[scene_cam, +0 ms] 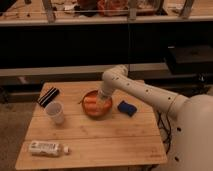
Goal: Place the pepper in the ceramic bowl
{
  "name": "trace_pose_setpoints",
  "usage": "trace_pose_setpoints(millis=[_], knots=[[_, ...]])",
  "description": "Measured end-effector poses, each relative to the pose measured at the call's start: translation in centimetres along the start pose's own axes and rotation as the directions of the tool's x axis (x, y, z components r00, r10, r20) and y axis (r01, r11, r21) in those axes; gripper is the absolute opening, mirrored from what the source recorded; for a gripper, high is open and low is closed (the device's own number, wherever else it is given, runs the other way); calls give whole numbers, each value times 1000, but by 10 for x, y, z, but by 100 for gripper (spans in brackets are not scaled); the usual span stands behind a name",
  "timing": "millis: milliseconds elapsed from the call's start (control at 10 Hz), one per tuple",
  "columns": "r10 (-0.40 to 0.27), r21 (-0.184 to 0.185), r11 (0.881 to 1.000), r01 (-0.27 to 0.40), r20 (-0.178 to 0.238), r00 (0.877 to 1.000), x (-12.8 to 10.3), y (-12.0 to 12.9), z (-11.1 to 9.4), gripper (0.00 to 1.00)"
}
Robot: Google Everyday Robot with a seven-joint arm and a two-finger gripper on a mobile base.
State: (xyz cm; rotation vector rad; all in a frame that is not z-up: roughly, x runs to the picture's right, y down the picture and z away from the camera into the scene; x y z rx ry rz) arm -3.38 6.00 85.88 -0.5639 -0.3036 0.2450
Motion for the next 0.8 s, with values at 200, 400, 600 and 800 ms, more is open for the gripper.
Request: trace_pose_setpoints(millis=[200,400,600,800], knots=[[3,-2,1000,-3,2,1000,-1,-1,0,50],[4,-3,1000,-4,3,1000,-1,-2,0,50],[7,-4,1000,-7,4,1000,-2,-3,-1,50],[10,-8,1000,-10,6,1000,-2,-4,-1,50]])
